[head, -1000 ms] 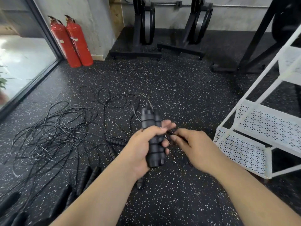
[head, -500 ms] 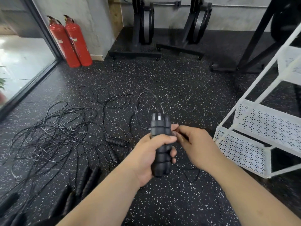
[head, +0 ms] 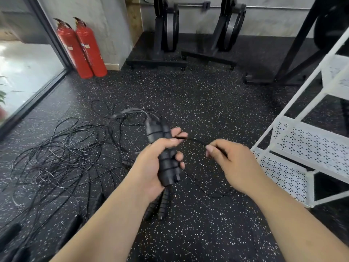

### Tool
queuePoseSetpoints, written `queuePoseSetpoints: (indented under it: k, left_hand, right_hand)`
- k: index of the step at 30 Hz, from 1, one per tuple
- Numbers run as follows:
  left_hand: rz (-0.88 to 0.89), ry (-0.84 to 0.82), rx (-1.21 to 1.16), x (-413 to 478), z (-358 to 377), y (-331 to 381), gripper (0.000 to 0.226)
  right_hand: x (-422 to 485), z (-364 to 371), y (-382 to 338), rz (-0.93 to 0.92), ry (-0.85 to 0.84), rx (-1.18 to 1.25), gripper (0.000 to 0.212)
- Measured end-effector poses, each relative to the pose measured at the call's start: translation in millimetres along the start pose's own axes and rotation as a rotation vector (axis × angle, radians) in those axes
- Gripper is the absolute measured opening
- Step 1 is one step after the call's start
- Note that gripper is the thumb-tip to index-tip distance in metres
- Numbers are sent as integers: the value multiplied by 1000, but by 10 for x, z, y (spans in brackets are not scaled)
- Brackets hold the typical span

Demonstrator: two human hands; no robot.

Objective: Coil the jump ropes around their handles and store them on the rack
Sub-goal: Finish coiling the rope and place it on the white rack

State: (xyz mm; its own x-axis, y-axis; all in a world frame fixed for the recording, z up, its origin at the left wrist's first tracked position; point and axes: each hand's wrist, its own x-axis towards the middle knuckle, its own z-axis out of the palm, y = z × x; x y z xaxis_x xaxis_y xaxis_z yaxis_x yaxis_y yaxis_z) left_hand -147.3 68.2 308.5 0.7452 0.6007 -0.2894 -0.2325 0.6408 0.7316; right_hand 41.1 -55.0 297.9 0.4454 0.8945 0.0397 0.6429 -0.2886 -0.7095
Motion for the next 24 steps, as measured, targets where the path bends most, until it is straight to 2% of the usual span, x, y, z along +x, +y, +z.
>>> queuePoseSetpoints:
  k: [5, 9, 17, 20, 24]
  left_hand:
    - [-113, -114, 149, -50, 137, -256, 51]
    - [-81, -111, 126, -12, 97, -144, 52]
    - [75, 64, -54, 31, -33, 118, 58]
    - [14, 0, 0, 8, 22, 19, 58]
    - [-76, -126, 131, -50, 144, -208, 54]
  right_hand:
    - [-12, 150, -32, -40, -32, -18, 18]
    - [-7, 84, -15, -24, -89, -21, 21]
    - [4, -118, -12, 17, -70, 9, 27]
    - [11, -58, -20, 12, -9, 27, 28]
    - [-8, 51, -59, -23, -31, 35, 21]
